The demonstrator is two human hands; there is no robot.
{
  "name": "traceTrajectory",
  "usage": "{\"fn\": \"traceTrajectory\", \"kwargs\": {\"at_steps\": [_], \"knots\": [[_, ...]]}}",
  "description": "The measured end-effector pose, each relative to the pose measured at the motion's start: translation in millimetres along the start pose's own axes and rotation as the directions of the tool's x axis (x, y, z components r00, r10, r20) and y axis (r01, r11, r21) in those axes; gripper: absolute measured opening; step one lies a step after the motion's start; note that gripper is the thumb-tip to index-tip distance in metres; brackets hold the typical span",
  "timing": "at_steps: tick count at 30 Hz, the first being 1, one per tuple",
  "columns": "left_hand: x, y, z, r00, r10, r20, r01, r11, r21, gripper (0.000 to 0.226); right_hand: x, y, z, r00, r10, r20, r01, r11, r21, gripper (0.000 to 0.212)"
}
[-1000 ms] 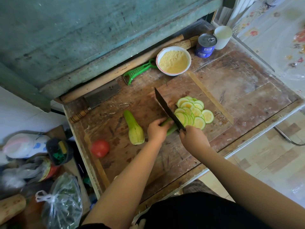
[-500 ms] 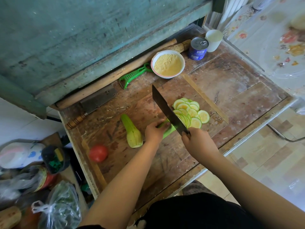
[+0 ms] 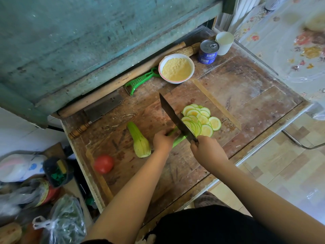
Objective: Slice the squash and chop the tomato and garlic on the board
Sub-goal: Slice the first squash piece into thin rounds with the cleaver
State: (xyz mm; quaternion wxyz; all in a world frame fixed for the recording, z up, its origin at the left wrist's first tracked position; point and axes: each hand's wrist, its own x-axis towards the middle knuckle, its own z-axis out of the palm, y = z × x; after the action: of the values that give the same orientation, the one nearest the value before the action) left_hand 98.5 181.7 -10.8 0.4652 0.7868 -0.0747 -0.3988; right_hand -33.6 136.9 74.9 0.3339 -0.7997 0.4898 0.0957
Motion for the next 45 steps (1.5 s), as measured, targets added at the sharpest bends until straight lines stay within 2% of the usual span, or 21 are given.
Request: {"fn": "traceTrajectory", "kwargs": {"at_steps": [8, 15, 24, 31, 45], "knots": [[1, -1, 0, 1.000, -0.019, 0.000, 0.019, 0.999, -0.027, 0.042, 12, -1, 7, 0.999, 0.020, 0.047, -0.020, 1.000, -0.002, 0.034], [-1, 1, -1, 1.000, -0.010, 0.012, 0.010, 1.000, -0.010, 0.042, 25, -3, 13, 0.993, 0.063, 0.096, -0.067, 0.997, 0.034, 0.036], [-2, 2, -3, 0.999, 0.010, 0.041, -0.011, 1.000, 0.017, 0.044, 16, 1, 8, 0.997, 0.060, 0.046, -0.064, 0.994, 0.087, 0.033], [2, -3, -2, 1.000, 0.029, 0.008, -0.028, 0.999, -0.022, 0.031, -2, -4, -7, 1.000, -0.006, 0.019, 0.005, 0.998, 0.066, 0.035], [4, -4, 0, 1.000, 0.020, 0.015, -0.020, 1.000, -0.005, 0.039, -7, -5, -7, 1.000, -0.006, 0.007, 0.006, 0.999, 0.034, 0.037]]}}
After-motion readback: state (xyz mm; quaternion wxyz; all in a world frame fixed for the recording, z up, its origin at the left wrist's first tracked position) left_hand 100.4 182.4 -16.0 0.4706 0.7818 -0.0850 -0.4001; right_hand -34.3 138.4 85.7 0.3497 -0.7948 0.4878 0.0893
